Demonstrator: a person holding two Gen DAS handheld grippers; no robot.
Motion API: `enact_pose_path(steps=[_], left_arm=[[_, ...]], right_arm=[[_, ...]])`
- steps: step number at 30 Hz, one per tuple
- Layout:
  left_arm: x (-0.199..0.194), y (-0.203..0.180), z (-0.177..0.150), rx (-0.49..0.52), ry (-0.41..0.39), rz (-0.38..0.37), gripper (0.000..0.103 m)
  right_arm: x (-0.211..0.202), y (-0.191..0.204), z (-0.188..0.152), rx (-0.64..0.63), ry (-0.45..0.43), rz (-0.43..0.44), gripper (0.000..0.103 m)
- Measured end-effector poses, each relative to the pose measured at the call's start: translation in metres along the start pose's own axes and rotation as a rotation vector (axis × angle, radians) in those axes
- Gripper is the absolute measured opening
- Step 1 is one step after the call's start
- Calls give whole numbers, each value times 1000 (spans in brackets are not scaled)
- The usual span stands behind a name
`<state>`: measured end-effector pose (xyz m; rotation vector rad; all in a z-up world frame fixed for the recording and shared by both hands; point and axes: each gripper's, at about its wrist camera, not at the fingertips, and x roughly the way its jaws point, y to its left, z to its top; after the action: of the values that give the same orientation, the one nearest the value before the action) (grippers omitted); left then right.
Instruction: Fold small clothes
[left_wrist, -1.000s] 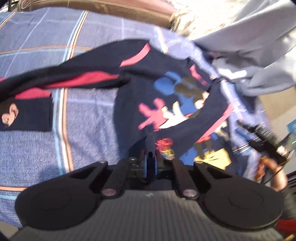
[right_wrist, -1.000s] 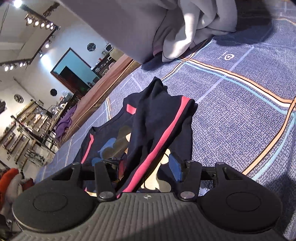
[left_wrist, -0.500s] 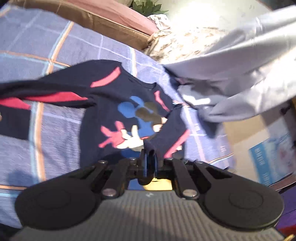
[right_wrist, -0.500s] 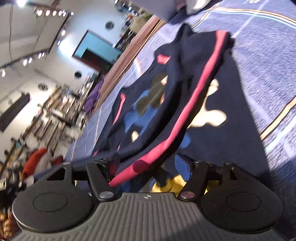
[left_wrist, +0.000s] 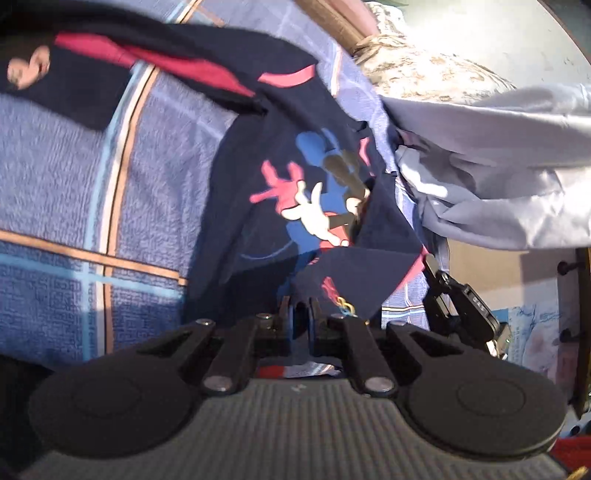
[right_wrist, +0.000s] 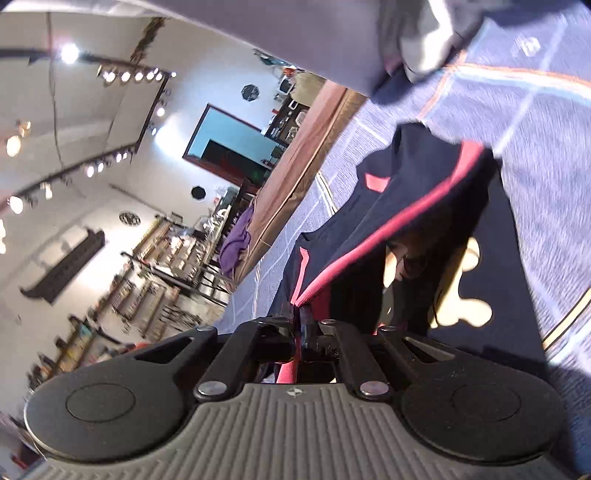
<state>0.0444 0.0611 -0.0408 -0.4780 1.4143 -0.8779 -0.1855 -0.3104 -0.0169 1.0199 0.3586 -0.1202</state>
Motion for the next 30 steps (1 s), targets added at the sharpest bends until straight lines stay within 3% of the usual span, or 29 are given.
enact_pose_path(steps=[2, 3, 4, 7, 8, 10, 11, 15, 17, 18, 20, 22, 25, 28, 30], left_arm=[[19, 10, 1, 49, 6, 193, 7], [28, 14, 1, 76, 0, 249, 7], [33, 19, 1, 73, 1, 268, 7], [30, 19, -4, 86, -23, 281, 8], [27, 16, -7, 107, -33, 300, 8], [23, 10, -10, 153, -27, 344, 8], [21, 8, -11, 163, -22, 333, 8], [23, 2, -12, 175, -8, 344, 9], [27, -1, -11, 185, -1, 348, 9], [28, -2, -12, 185, 3, 342, 9], [29, -3, -13, 195, -1, 354, 11], [29, -4, -15, 204, -5, 363, 11], [30, -5, -17, 212, -12, 369, 13], [34, -6, -18, 221, -11, 377, 13], [35, -8, -19, 238, -9, 382, 13]], right_arm=[[11, -5, -2, -58, 61, -75, 6], [23, -12, -8, -77, 111, -164, 7], [31, -17, -14, -85, 139, -232, 17], [37, -32, -29, -89, 187, -313, 39], [35, -33, -31, -106, 182, -325, 33], [27, -27, -29, -170, 162, -365, 34], [22, -22, -25, -209, 144, -385, 42], [18, 4, 18, -374, 12, -390, 53], [36, 13, 43, -451, 2, -391, 84], [54, 17, 57, -494, 18, -387, 88], [86, 21, 73, -580, 65, -386, 86], [124, 18, 89, -599, 127, -450, 79], [159, -1, 112, -419, 171, -475, 70], [185, -12, 121, -365, 192, -616, 64], [193, -22, 127, -338, 190, -660, 33]])
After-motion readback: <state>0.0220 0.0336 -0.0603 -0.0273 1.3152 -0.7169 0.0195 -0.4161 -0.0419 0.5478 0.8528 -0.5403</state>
